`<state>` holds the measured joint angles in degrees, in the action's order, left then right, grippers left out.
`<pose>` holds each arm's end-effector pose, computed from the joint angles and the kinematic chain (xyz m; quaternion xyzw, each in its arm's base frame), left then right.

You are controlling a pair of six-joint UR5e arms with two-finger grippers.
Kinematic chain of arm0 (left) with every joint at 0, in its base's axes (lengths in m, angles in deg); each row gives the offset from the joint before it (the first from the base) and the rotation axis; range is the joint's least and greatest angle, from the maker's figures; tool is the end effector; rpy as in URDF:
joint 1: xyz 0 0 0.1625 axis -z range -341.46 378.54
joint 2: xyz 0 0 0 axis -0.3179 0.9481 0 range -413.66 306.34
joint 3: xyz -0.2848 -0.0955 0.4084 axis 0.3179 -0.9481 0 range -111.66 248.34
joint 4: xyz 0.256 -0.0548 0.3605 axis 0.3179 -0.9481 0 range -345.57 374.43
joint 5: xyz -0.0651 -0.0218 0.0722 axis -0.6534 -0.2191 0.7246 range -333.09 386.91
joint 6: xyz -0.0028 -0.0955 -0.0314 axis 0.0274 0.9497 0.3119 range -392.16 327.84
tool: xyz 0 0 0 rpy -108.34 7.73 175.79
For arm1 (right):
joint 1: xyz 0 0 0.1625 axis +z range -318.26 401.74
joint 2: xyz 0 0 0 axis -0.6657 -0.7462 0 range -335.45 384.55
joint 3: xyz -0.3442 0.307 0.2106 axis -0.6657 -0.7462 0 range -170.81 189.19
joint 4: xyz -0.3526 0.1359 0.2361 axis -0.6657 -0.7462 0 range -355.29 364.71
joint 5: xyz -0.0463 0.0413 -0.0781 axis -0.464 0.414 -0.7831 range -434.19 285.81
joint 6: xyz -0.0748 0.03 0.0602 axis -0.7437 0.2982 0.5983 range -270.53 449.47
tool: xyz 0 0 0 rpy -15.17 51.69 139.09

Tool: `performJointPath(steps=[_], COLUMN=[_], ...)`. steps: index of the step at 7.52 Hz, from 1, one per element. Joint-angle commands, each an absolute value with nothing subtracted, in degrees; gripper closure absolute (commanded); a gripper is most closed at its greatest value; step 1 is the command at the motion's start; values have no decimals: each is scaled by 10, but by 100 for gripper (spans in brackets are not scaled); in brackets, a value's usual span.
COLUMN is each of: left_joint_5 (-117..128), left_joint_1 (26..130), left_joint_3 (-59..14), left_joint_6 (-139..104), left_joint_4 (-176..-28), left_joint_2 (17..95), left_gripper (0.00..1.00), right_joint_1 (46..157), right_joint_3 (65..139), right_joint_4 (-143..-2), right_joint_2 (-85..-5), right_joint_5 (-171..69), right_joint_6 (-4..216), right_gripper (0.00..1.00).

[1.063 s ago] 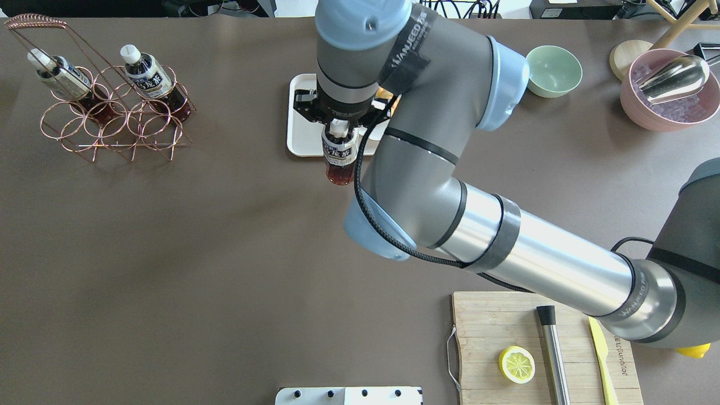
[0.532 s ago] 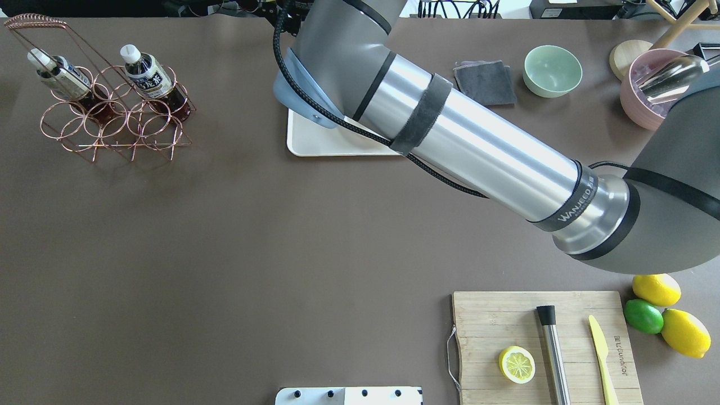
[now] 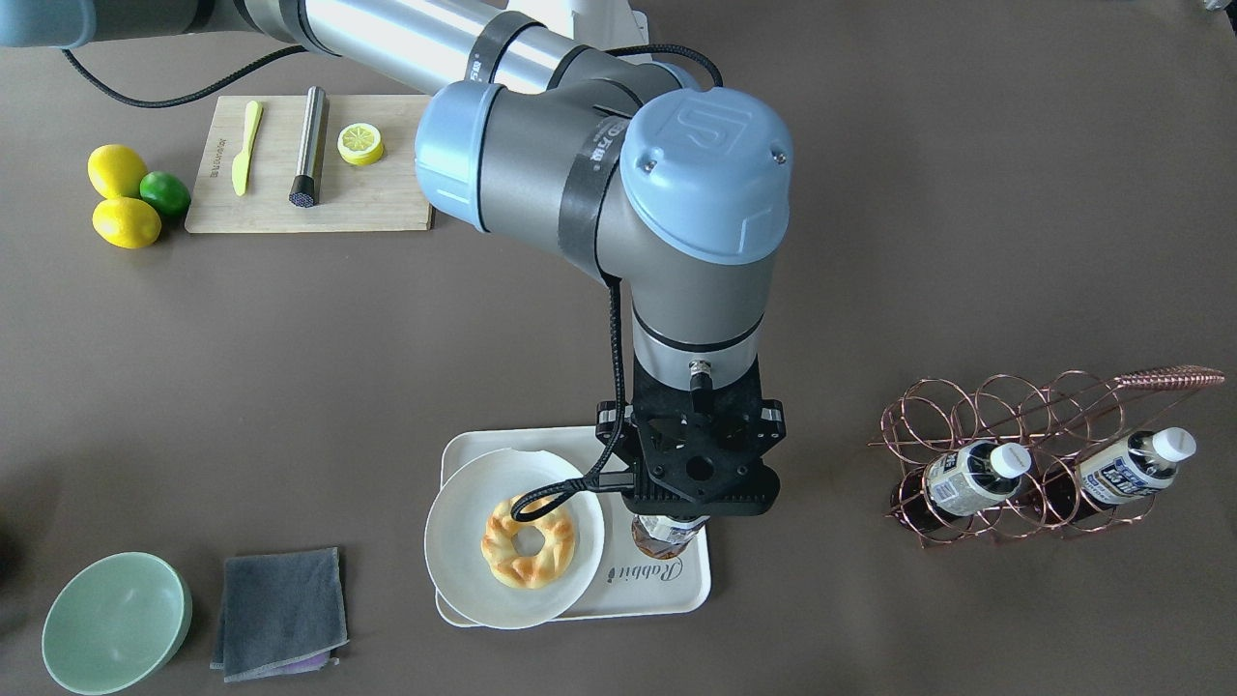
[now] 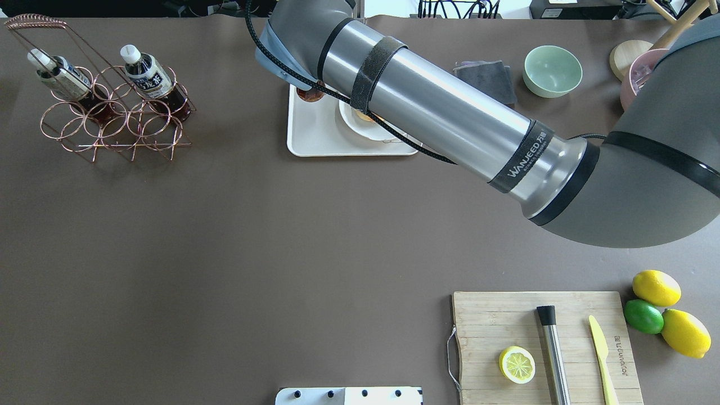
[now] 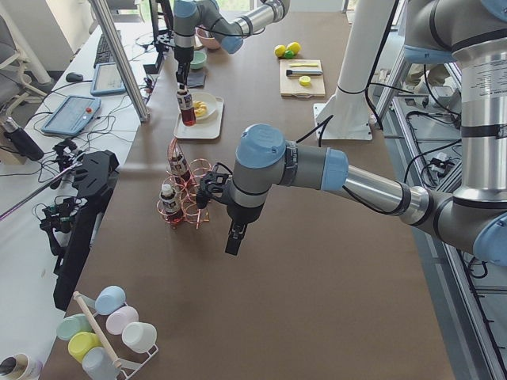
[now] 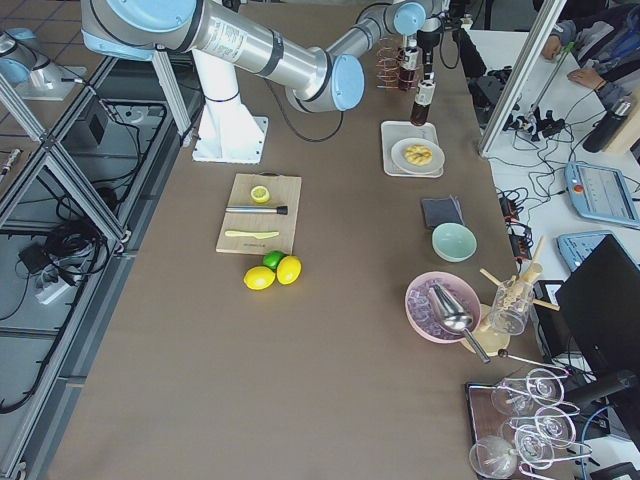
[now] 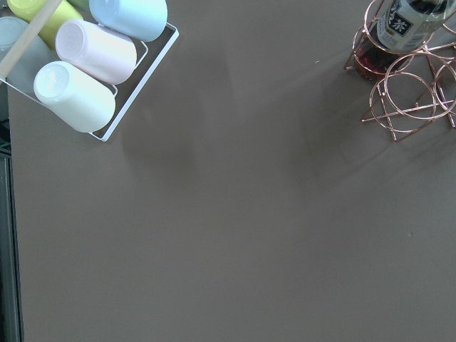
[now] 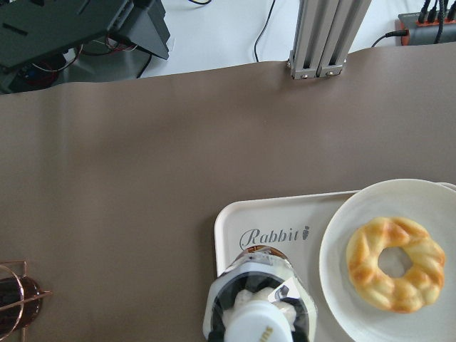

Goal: Place tea on tray
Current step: 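Lift the tea bottle and lower it onto the tray beside the plate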

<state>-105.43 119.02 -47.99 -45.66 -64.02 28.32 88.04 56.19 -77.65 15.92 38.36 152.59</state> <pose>-0.1446 -0.4213 0.5930 0.1288 0.3412 0.0458 0.9300 -0.6021 -0.7673 -0.0327 0.0840 -0.4150 0.0770 0.9027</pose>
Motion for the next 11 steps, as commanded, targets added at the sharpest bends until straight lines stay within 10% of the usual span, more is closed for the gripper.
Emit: performJointPath(steps=[1, 5, 6, 7, 11], left_joint_5=[-1056, -1055, -1055, -1055, -1056], left_joint_1=[1193, 1192, 1192, 1193, 1193], left_joint_3=[-476, -463, -463, -463, -469], left_joint_6=[-457, -453, -453, -453, -453], left_joint_4=[-640, -638, -637, -637, -635], left_joint_2=[290, 318, 319, 319, 312], left_gripper=[3, 3, 3, 3, 3], right_joint_1=[879, 871, 872, 872, 907], right_joint_3=[529, 529, 529, 530, 712], right_joint_4=[-761, -740, -734, -731, -838], right_joint_2=[156, 147, 146, 146, 77], right_joint_5=[391, 414, 419, 421, 467], right_joint_6=[1501, 1500, 1499, 1499, 1482], right_gripper=[100, 100, 37, 0, 0])
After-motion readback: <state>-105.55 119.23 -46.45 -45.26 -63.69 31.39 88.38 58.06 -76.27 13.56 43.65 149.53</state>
